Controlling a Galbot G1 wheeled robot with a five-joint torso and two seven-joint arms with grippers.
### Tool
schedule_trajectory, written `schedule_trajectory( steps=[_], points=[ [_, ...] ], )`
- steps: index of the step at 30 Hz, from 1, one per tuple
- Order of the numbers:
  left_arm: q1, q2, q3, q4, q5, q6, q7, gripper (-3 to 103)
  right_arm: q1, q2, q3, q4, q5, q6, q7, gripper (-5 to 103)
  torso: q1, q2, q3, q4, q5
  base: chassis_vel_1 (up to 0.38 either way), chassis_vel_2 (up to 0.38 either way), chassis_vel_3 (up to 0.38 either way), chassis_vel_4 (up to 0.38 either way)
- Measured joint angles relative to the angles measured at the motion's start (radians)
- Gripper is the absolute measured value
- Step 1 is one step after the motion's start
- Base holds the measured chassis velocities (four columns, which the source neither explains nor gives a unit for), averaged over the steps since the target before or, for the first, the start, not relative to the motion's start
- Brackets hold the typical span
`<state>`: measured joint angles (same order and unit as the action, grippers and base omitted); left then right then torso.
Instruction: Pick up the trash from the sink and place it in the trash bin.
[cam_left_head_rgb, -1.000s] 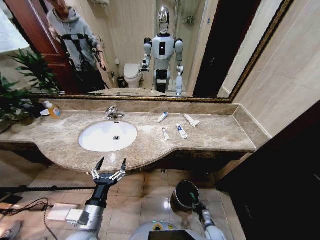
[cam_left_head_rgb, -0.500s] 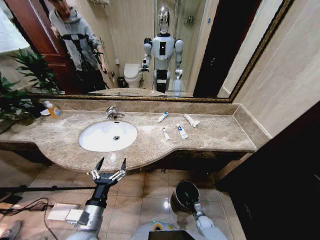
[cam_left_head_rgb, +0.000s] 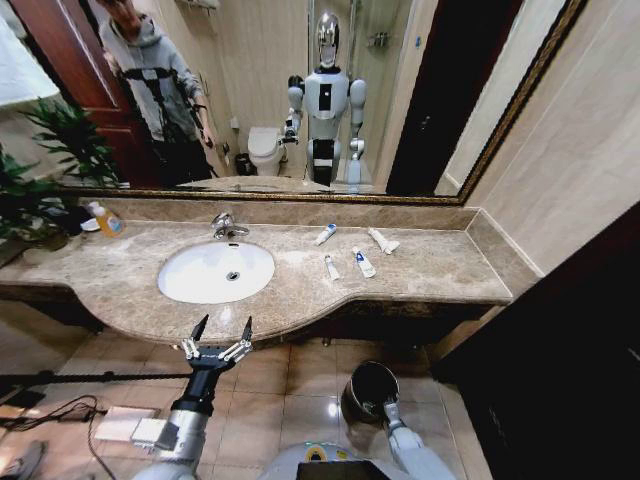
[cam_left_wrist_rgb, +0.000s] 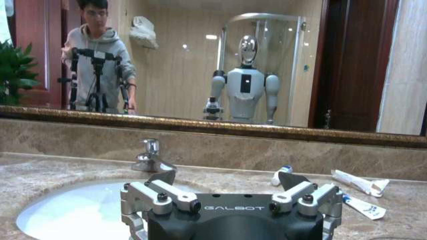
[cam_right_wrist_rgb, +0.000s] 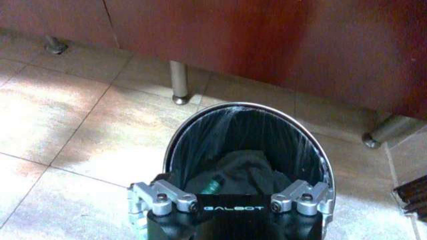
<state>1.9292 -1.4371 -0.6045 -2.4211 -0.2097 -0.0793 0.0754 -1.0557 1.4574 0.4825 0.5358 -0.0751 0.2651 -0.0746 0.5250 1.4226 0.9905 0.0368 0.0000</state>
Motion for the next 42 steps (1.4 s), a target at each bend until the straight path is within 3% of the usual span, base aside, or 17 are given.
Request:
schedule_trajectory(
  steps=[6, 12, 17, 18, 28, 32, 42],
  points=[
    [0.000, 0.000, 0.000, 0.000, 0.000, 0.000, 0.000, 100, -0.033, -0.003, 0.006, 0.049, -0.002, 0.001, 0.002, 94, 0.000, 0.000, 0.000, 0.0000, 0.0001, 0.000, 0.000, 0.000, 0.000],
    [0.000, 0.000, 0.000, 0.000, 0.000, 0.000, 0.000, 100, -0.141, -0.029, 0.019, 0.223, 0.012, -0.029, -0.064, 97, 0.000, 0.000, 0.000, 0.0000, 0.0001, 0.000, 0.000, 0.000, 0.000],
    [0.000, 0.000, 0.000, 0.000, 0.000, 0.000, 0.000, 100, -0.278, -0.046, 0.038, 0.456, 0.066, -0.041, -0.070, 99, 0.000, 0.000, 0.000, -0.0001, 0.0003, 0.000, 0.000, 0.000, 0.000],
    [0.000, 0.000, 0.000, 0.000, 0.000, 0.000, 0.000, 100, -0.341, -0.059, 0.046, 0.581, 0.133, -0.059, -0.070, 99, 0.000, 0.000, 0.000, 0.0000, 0.0001, 0.000, 0.000, 0.000, 0.000],
    [0.000, 0.000, 0.000, 0.000, 0.000, 0.000, 0.000, 100, -0.594, -0.080, 0.109, 1.005, 0.265, -0.073, -0.038, 99, 0.000, 0.000, 0.000, 0.0000, 0.0002, 0.000, 0.000, 0.000, 0.000],
    [0.000, 0.000, 0.000, 0.000, 0.000, 0.000, 0.000, 100, -0.742, -0.054, 0.144, 1.243, 0.321, -0.079, -0.022, 99, 0.000, 0.000, 0.000, -0.0002, 0.0000, 0.000, 0.000, 0.000, 0.000],
    [0.000, 0.000, 0.000, 0.000, 0.000, 0.000, 0.000, 100, -0.864, -0.009, 0.164, 1.569, 0.355, -0.104, -0.015, 100, 0.000, 0.000, 0.000, -0.0001, 0.0000, 0.000, 0.000, 0.000, 0.000]
  ],
)
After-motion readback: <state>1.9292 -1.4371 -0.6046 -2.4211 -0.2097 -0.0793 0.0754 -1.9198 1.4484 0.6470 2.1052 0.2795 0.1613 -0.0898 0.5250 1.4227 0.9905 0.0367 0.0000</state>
